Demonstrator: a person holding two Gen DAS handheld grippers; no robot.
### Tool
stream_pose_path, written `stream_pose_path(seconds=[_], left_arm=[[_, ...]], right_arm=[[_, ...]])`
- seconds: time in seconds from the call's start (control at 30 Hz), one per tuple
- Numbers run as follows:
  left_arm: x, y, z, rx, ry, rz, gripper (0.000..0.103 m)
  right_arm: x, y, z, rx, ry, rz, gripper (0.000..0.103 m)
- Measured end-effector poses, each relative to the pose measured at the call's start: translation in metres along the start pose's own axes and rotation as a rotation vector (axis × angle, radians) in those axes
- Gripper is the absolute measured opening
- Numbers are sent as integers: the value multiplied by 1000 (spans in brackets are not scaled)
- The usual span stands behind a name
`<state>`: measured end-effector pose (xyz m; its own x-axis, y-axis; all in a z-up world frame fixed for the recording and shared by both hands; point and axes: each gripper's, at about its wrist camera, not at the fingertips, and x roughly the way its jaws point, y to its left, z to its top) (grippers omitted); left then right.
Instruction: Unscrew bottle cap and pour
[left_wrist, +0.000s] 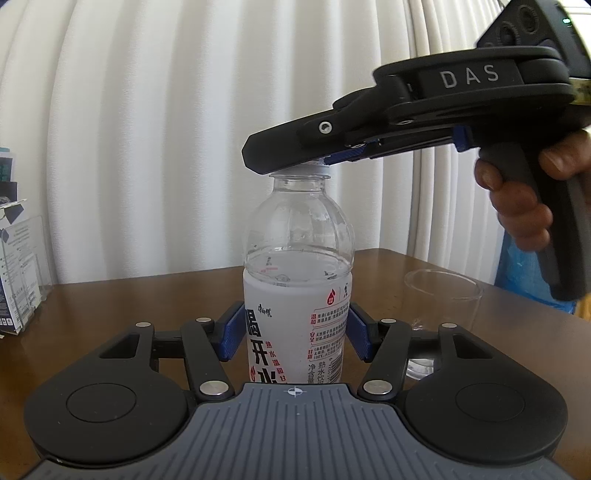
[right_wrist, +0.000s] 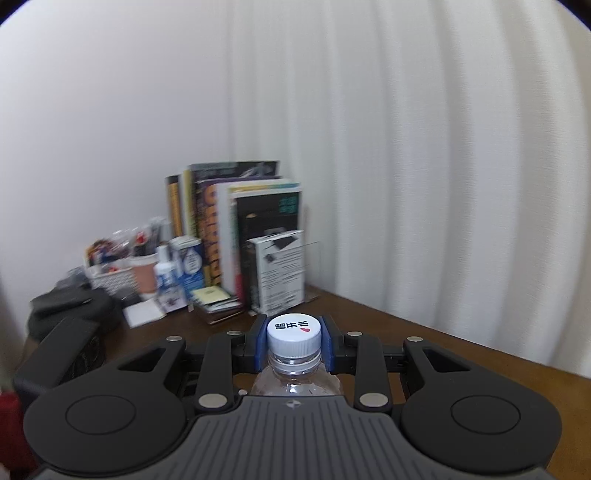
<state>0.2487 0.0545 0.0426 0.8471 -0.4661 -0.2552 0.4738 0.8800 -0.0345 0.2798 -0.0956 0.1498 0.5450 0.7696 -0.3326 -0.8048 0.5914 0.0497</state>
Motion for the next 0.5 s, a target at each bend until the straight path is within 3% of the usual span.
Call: stream_pose_path(seconds=[0.27, 0.5], left_arm=[[1, -1, 0, 7, 1, -2, 57], [1, -2, 0, 10, 1, -3, 57]], right_arm=[[2, -24, 8, -58, 38, 205, 32], [0, -30, 4, -63, 0, 249, 32]])
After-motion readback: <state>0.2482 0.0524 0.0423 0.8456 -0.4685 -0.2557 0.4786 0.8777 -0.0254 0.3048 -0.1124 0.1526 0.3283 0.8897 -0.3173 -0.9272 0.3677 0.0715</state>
